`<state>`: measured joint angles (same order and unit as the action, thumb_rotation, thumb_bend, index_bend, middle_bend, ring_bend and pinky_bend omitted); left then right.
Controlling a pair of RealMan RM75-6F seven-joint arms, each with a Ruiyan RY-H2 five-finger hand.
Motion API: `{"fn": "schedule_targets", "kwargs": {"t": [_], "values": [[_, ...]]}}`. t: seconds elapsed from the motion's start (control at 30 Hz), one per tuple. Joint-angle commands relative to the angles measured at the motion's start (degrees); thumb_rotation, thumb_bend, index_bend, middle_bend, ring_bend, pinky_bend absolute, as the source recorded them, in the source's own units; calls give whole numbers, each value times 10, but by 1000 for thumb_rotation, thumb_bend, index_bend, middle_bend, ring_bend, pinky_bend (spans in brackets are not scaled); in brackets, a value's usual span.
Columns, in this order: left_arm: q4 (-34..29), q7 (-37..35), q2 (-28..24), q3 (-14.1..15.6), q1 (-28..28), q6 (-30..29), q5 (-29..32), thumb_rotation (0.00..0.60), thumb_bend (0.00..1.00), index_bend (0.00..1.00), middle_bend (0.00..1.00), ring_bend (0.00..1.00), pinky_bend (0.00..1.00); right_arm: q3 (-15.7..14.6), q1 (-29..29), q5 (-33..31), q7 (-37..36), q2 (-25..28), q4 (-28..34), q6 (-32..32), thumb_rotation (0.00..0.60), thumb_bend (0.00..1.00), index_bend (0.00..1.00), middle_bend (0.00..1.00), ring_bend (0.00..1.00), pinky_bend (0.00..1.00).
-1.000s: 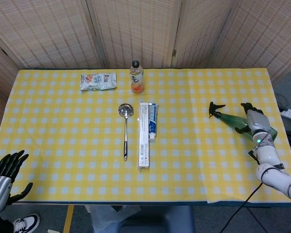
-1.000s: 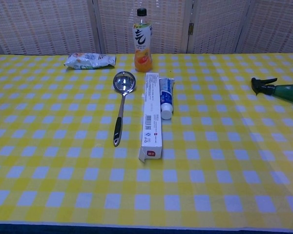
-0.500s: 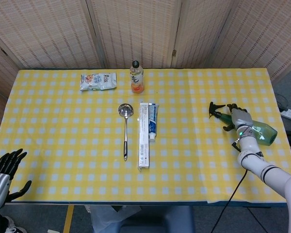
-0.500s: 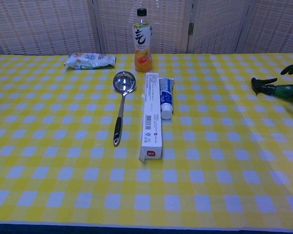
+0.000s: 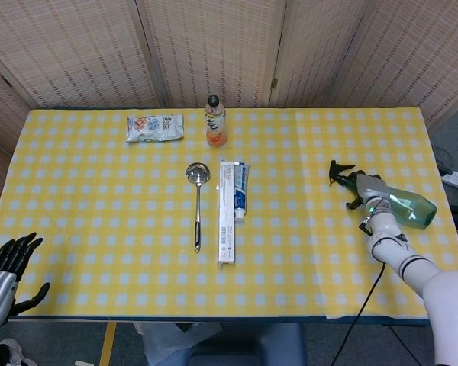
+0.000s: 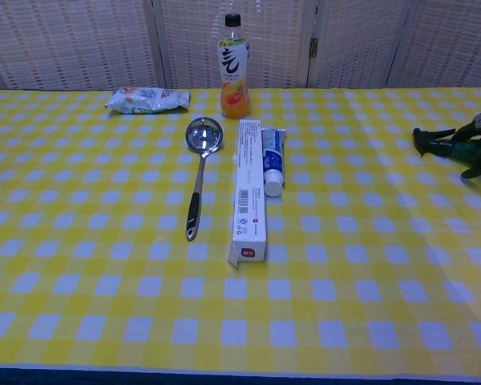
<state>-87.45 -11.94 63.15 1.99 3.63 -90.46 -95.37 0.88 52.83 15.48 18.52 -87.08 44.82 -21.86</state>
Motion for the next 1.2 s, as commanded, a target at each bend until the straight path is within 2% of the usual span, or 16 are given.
{"fn": "schedule_targets", "kwargs": {"t": [0.03, 0.13, 0.3, 0.47, 0.67, 0.83, 1.0, 1.1, 1.2], "values": [[0, -1, -1, 0, -1, -2, -1, 600, 390, 0, 57, 71, 0, -1, -2, 6, -4, 1, 4, -8, 600, 334, 245, 125, 150, 0], [-1, -3, -2, 0, -1, -3, -1, 600, 390, 0, 57, 71, 0, 0, -4, 15, -5, 0, 10, -23, 600, 334, 339, 193, 211, 43], [-1, -5, -3, 1, -2, -6, -3, 600, 391, 0, 57, 71, 0, 3, -7, 29, -2, -1, 20, -50, 600, 334, 462, 280, 311, 241], [-3, -4, -5, 1, -4, -10, -3, 600, 390, 0, 57, 71, 0, 7, -11, 43, 8, -10, 19, -75, 600, 334, 552, 354, 410, 421], [-3, -4, -6, 0, -4, -11, -4, 600, 391, 0, 57, 71, 0, 19, -15, 55, 17, -9, 27, -95, 600, 334, 651, 442, 503, 568], [-4, -5, -6, 1, -5, -13, -5, 600, 391, 0, 57, 71, 0, 27, -20, 57, 28, 0, 43, -110, 600, 334, 681, 464, 526, 611], [-4, -2, -6, 1, -4, -12, -6, 600, 391, 0, 57, 71, 0, 50, -29, 77, 11, 16, 71, -129, 600, 334, 706, 484, 556, 643], [-5, 0, -6, 1, -5, -12, -6, 600, 390, 0, 57, 71, 0, 73, -42, 111, -21, 35, 104, -153, 600, 334, 718, 493, 561, 644], [-6, 3, -5, 1, -5, -12, -7, 600, 390, 0, 57, 71, 0, 112, -66, 175, -97, 56, 150, -197, 600, 335, 724, 498, 565, 643]]}}
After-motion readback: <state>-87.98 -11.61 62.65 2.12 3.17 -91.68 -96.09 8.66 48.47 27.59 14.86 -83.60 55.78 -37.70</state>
